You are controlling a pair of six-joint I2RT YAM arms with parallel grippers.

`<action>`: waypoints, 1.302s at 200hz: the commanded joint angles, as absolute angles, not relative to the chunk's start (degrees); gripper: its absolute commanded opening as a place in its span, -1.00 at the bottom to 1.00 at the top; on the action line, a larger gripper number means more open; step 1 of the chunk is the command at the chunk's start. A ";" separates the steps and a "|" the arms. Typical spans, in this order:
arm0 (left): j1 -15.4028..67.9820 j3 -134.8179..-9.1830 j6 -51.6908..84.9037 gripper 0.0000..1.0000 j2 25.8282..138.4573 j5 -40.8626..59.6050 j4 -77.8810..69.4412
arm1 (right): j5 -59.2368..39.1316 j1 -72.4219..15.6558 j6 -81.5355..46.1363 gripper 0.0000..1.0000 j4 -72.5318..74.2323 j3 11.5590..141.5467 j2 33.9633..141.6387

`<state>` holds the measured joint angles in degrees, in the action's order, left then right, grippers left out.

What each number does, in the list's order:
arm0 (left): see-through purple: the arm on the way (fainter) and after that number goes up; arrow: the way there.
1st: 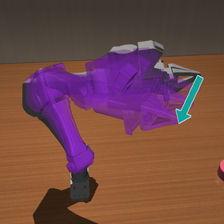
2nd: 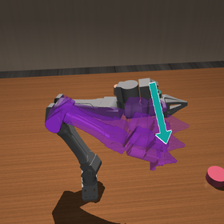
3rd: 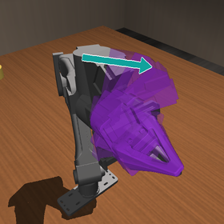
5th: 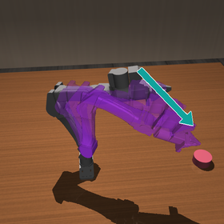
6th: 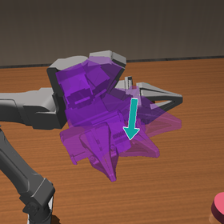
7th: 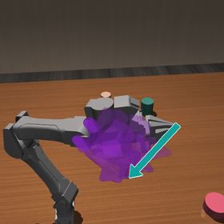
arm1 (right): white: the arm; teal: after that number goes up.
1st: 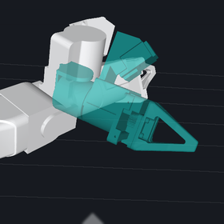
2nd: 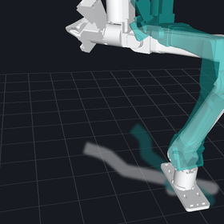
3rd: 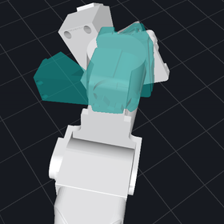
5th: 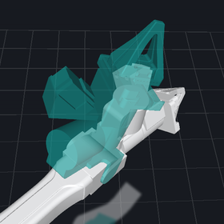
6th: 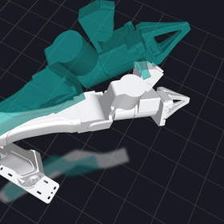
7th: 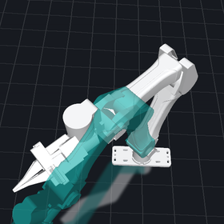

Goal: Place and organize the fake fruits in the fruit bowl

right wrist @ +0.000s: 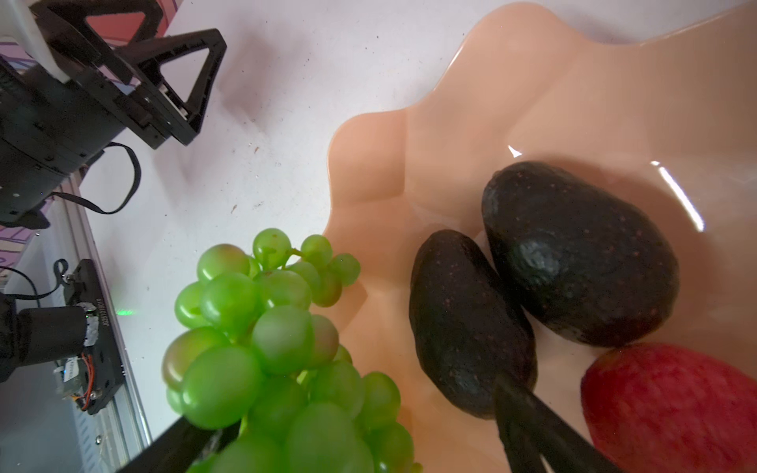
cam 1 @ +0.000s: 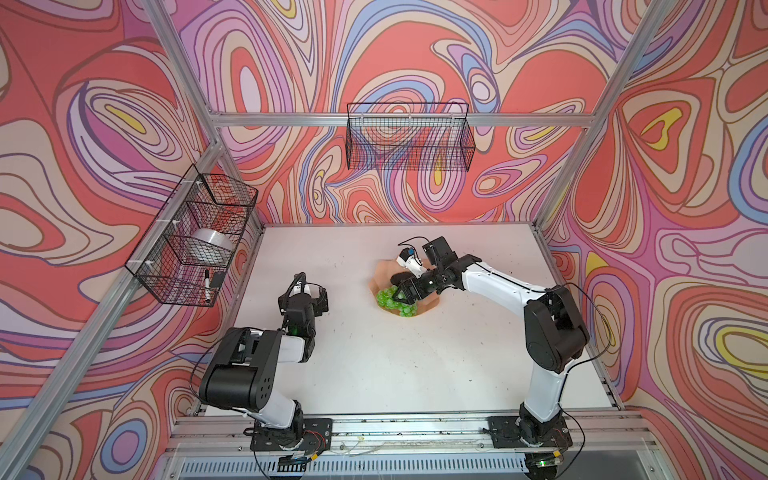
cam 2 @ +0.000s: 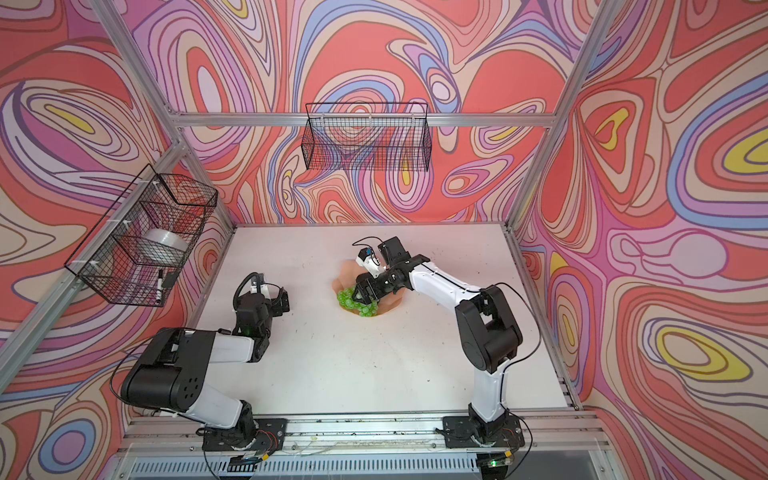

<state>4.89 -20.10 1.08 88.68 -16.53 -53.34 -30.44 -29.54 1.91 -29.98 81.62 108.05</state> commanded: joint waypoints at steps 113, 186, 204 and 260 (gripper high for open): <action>4.79 -20.74 0.88 1.00 88.99 -16.87 -53.94 | -30.93 -26.21 -4.12 0.96 -21.56 75.22 98.02; 4.75 -20.74 0.94 1.00 88.97 -16.87 -53.86 | -3.51 -17.01 -5.05 0.97 -1.85 45.47 70.95; 4.75 -20.70 0.92 1.00 88.99 -16.88 -53.92 | 1.42 -13.77 -5.83 0.96 4.75 39.39 68.18; 4.79 -20.74 0.88 1.00 88.99 -16.87 -53.96 | 6.59 -3.64 -8.34 0.96 30.72 24.60 72.07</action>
<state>4.89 -20.10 1.08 88.68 -16.53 -53.34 2.24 -6.42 -7.09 14.57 28.36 69.43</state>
